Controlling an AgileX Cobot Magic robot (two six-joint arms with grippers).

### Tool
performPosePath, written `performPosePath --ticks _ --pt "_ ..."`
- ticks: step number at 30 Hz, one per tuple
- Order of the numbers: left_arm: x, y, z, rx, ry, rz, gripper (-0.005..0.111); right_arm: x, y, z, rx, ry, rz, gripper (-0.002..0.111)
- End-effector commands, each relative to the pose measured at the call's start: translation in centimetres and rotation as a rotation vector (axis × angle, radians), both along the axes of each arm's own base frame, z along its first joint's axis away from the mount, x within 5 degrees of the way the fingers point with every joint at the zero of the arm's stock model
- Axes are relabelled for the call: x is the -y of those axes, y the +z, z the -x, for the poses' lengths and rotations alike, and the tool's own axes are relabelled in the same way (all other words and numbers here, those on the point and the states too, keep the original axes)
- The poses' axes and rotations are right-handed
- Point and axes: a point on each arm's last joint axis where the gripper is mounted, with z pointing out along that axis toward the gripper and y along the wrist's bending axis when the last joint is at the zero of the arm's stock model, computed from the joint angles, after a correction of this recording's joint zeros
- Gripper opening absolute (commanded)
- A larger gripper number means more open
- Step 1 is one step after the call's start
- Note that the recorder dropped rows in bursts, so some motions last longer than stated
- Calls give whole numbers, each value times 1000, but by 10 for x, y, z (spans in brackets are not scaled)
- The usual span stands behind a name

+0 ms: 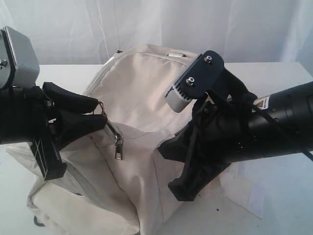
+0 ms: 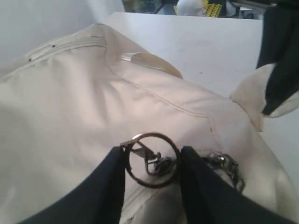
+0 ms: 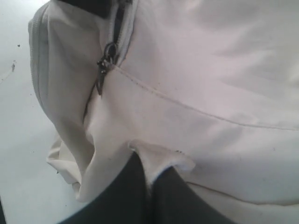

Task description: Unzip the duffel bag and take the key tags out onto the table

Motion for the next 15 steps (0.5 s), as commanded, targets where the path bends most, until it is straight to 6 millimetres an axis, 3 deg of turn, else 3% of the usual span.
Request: performPosePath --ticks 1,11,15 --pt "-5 1 -3 -38 96 41 20 0 9 1 5 -17 -49 0" --pt "-7 1 -5 -34 128 33 20 2 7 4 -4 13 -13 0" --pt "-7 1 -5 -56 137 50 20 8 1 -1 -6 -60 66 0"
